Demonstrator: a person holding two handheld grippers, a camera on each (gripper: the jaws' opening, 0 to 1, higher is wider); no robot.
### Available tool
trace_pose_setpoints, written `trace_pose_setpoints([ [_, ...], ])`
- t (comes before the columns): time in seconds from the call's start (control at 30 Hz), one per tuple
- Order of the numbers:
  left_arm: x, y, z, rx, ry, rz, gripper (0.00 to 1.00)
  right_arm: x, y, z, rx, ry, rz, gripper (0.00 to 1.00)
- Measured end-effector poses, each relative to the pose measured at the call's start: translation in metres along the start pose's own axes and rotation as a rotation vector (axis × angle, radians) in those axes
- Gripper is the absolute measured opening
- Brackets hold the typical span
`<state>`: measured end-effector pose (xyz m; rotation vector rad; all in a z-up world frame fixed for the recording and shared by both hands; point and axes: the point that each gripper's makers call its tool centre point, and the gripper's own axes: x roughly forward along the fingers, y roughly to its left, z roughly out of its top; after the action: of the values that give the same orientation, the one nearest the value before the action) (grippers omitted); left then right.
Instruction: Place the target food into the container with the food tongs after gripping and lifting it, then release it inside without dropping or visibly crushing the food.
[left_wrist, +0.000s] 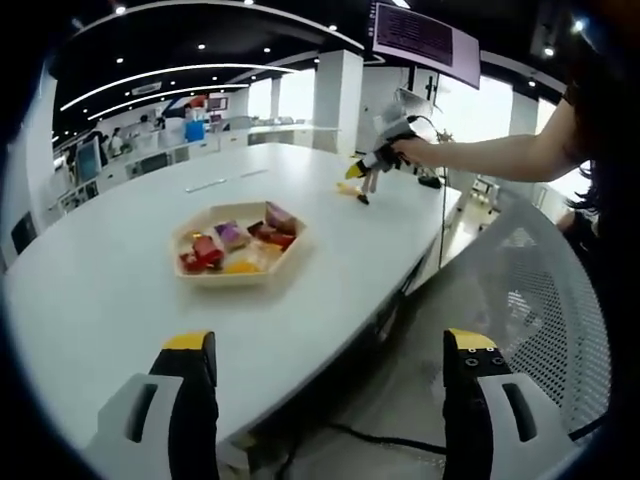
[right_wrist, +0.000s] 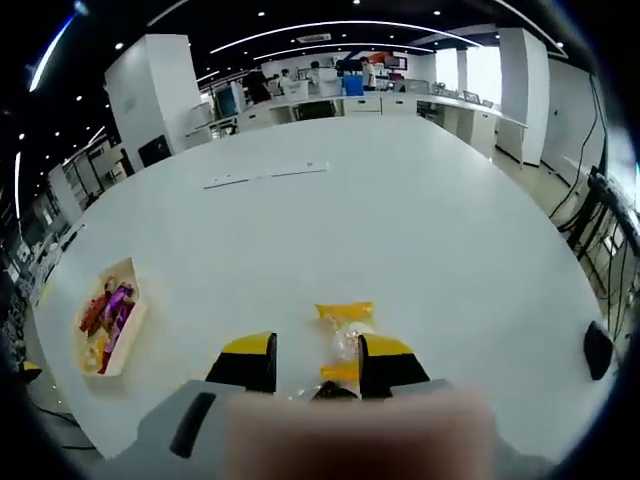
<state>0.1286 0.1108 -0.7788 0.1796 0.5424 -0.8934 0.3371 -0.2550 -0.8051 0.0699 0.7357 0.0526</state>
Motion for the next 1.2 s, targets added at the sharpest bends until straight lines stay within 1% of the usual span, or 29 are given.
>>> trace_pose_setpoints([
  [0.07,0.000,-0.001,0.000,0.000,0.002,-0.002,0.91,0.003,0.002,-0.001,0.004,0.006,-0.003,0.31],
  [0.13,0.000,0.000,0.000,0.000,0.002,-0.001,0.90,0.006,-0.002,-0.004,-0.024,0.023,-0.043,0.31],
  [0.23,0.000,0.000,0.000,-0.002,-0.001,-0.002,0.90,0.010,0.001,-0.006,-0.018,0.025,-0.036,0.31],
  [0.37,-0.001,0.001,0.002,-0.010,-0.009,0.002,0.91,0.015,0.004,-0.011,-0.043,0.033,-0.050,0.31],
  [0.4,-0.001,0.002,0.002,-0.004,-0.008,0.006,0.91,0.015,0.004,-0.008,-0.063,0.019,-0.055,0.31],
  [0.5,-0.001,0.002,0.002,-0.006,-0.008,0.007,0.91,0.017,0.003,-0.006,-0.071,0.019,-0.058,0.31],
  [0.6,-0.001,0.002,0.002,-0.008,-0.008,0.011,0.91,0.019,0.001,-0.005,-0.107,0.016,-0.071,0.29],
  [0.7,-0.001,0.005,0.001,-0.014,-0.007,0.023,0.91,0.021,0.005,-0.003,-0.182,0.002,-0.047,0.29],
  [0.73,-0.001,0.005,0.001,-0.016,-0.007,0.022,0.91,0.021,0.003,-0.003,-0.173,0.007,-0.052,0.28],
  [0.83,-0.001,0.004,0.002,-0.013,-0.007,0.023,0.91,0.021,0.001,-0.002,-0.161,0.006,-0.038,0.28],
  [1.0,-0.001,0.004,0.001,-0.017,-0.003,0.021,0.90,0.021,0.001,-0.003,-0.168,0.003,-0.027,0.26],
  [1.13,-0.001,0.004,0.001,-0.017,-0.002,0.023,0.90,0.021,0.004,-0.003,-0.198,0.011,-0.027,0.26],
  [1.2,-0.001,0.004,0.001,-0.016,-0.002,0.024,0.90,0.021,0.003,-0.003,-0.200,0.008,-0.022,0.26],
])
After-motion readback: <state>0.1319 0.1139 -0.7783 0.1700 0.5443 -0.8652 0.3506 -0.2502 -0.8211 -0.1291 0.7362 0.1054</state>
